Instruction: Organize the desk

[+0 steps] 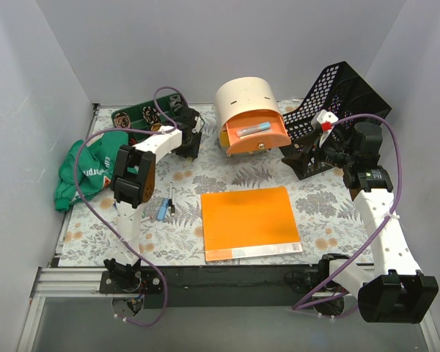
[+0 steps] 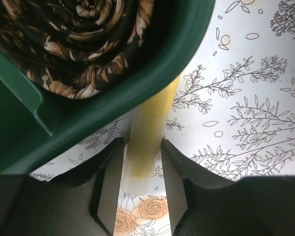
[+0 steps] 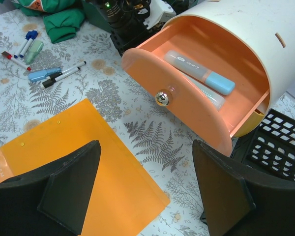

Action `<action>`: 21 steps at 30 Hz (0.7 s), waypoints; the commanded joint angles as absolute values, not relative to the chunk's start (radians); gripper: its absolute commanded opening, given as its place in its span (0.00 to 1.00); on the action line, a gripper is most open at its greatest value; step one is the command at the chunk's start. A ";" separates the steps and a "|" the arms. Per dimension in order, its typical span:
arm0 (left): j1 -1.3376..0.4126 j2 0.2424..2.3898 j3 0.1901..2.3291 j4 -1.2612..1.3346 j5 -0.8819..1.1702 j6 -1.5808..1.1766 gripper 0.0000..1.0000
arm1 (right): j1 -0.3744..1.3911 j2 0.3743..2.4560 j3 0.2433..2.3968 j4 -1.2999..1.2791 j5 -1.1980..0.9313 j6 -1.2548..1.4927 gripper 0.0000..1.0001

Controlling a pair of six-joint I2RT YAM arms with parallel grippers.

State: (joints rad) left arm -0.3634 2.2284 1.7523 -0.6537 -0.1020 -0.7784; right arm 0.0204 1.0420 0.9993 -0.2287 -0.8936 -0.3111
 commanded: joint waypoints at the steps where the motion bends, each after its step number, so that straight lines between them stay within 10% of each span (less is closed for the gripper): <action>1: -0.380 2.189 1.698 -0.670 -0.170 -0.761 0.37 | 0.015 1.028 0.996 -0.199 -0.913 -0.310 0.84; 21: -0.383 1.665 1.361 -0.434 -0.002 -0.735 0.03 | 0.017 1.025 0.994 -0.199 -0.917 -0.314 0.84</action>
State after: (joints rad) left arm -0.3824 1.8622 1.4204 -0.5484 -0.0883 -0.7757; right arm 0.0196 1.0420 0.9993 -0.2291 -0.8936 -0.3130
